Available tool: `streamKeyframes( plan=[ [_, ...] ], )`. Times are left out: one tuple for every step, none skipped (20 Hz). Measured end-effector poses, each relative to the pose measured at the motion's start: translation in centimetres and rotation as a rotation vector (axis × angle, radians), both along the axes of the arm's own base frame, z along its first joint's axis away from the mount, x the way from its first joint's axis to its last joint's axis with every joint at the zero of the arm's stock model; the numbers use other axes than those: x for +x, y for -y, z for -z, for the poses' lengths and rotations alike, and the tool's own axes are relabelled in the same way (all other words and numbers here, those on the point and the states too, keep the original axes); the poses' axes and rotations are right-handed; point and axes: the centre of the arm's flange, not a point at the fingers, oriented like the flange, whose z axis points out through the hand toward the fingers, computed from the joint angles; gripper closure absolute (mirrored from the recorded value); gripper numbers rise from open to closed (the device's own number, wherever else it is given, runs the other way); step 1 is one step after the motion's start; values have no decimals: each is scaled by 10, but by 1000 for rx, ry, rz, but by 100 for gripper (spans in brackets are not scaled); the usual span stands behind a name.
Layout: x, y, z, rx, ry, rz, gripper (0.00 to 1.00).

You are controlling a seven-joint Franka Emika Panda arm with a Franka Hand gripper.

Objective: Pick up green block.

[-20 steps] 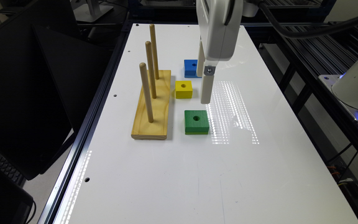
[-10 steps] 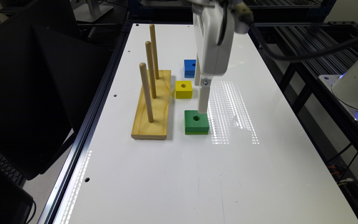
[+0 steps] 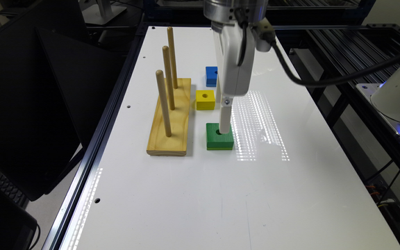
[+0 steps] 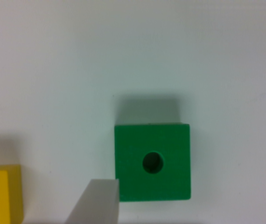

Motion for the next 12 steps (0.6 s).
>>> streamKeyframes(
  plan=[
    [0,0,1,0,0,0,0],
    [0,0,1,0,0,0,0],
    [0,0,1,0,1,0,0],
    [0,0,1,0,1,0,0],
    [0,1,1,0,-1,0,0],
    [0,1,3,0,-3,0,0],
    [0,1,5,1,-4,-1,0],
    [0,1,9,2,-6,-1,0],
    [0,1,13,3,-6,-2,0],
    [1,2,19,6,-6,-2,0],
    [1,2,23,8,-5,-2,0],
    [1,3,27,9,-4,-3,0]
  ],
)
